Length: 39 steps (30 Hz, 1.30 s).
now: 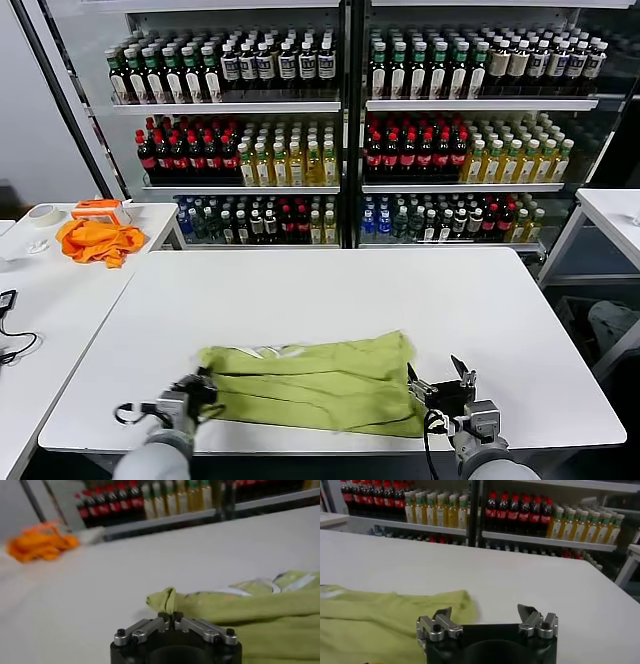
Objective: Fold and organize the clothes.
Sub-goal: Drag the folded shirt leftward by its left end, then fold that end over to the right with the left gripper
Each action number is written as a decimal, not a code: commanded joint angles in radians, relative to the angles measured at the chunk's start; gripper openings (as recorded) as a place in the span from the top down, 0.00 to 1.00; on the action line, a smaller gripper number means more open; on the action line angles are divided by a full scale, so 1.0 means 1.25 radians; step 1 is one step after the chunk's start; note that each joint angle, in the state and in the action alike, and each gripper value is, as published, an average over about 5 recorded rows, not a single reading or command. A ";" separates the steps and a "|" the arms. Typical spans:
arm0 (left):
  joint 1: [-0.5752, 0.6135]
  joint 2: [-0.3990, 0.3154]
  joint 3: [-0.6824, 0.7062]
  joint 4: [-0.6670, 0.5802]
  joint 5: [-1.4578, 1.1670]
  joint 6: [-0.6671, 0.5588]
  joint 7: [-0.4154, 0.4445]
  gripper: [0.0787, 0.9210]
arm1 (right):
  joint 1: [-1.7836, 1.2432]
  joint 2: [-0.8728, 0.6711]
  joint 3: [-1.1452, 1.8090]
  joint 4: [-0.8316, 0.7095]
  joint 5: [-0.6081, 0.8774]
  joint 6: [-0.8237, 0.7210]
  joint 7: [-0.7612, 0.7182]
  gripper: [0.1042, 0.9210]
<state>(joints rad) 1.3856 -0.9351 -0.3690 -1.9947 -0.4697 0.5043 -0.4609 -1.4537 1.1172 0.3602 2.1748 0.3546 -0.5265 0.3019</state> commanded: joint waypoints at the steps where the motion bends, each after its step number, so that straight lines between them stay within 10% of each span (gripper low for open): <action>1: 0.085 0.155 -0.358 0.021 0.075 0.060 0.017 0.97 | 0.041 0.000 -0.001 -0.010 0.003 -0.004 -0.001 0.12; 12: 0.014 -0.010 0.014 -0.201 -0.134 0.054 0.004 0.97 | 0.044 0.001 0.000 0.000 0.001 -0.015 0.006 0.12; 39: -0.219 -0.141 0.271 0.000 -0.167 0.054 0.028 0.97 | -0.026 0.013 0.079 0.027 -0.005 -0.012 0.004 0.12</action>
<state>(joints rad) 1.1863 -1.0612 -0.1224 -2.0513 -0.6231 0.5736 -0.4262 -1.4760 1.1313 0.4429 2.2062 0.3490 -0.5417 0.3066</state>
